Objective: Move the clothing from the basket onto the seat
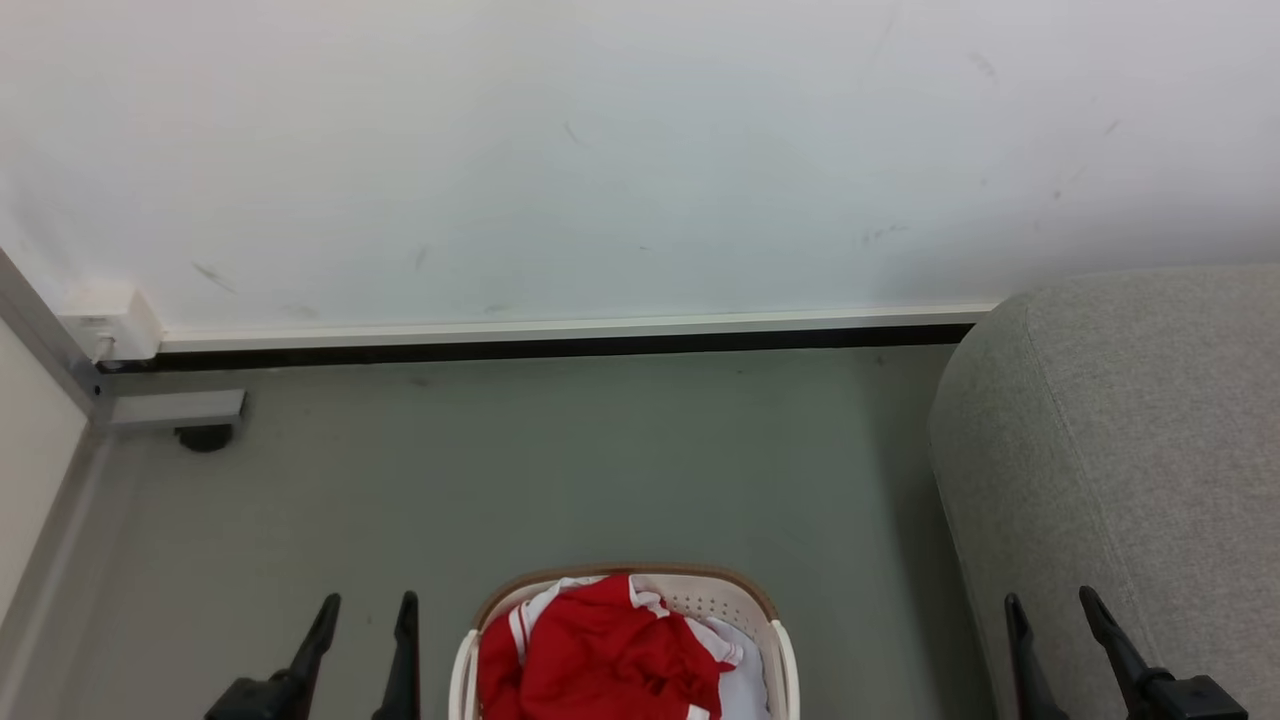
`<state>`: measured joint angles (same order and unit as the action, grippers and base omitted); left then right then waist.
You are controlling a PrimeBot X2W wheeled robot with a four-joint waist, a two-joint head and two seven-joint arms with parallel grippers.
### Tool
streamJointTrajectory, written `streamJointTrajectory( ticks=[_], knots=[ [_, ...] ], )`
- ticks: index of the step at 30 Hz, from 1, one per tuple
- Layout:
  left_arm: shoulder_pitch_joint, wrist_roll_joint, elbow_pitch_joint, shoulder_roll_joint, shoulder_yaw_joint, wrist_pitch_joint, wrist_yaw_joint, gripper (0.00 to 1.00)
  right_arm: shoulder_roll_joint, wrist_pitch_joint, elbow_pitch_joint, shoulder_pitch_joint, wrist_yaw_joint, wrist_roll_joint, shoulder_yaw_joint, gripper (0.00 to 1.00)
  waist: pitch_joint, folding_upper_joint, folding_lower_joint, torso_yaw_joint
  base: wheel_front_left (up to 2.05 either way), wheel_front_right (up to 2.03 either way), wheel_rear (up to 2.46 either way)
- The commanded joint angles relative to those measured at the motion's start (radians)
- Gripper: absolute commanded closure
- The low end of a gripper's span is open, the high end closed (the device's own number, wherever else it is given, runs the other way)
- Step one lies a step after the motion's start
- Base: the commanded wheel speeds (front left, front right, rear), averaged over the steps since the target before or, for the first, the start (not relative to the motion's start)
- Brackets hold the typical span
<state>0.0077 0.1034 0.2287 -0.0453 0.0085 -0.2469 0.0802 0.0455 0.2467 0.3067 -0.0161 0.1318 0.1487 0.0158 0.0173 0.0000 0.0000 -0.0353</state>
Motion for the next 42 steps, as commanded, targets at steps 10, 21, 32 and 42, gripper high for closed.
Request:
streamJointTrajectory(
  ticks=[10,21,32,42],
  knots=[
    [0.011,-0.071,0.007,-0.008,0.008,-0.018,0.007,0.00,0.007,0.018,0.000,-0.030,-0.002,-0.068,0.027,0.00,0.028,0.0000,0.0000,-0.045,0.00,0.00,0.00],
    [-0.071,-0.085,0.055,-0.041,0.000,-0.018,0.025,0.00,0.007,0.018,-0.062,-0.127,-0.002,0.004,0.076,0.00,0.153,0.0000,0.0000,-0.159,0.00,0.00,0.00],
    [-0.291,-0.145,0.391,-0.122,-0.113,0.033,0.043,0.00,0.006,0.018,-0.134,-0.220,-0.002,0.084,0.133,0.00,0.318,0.0000,0.0000,-0.301,0.00,0.00,0.00],
    [-0.488,-0.197,0.616,-0.173,-0.226,0.253,0.050,0.00,0.006,0.018,-0.196,-0.279,-0.002,0.143,0.161,0.00,0.481,0.0000,0.0000,-0.390,0.00,0.00,0.00]
  ],
)
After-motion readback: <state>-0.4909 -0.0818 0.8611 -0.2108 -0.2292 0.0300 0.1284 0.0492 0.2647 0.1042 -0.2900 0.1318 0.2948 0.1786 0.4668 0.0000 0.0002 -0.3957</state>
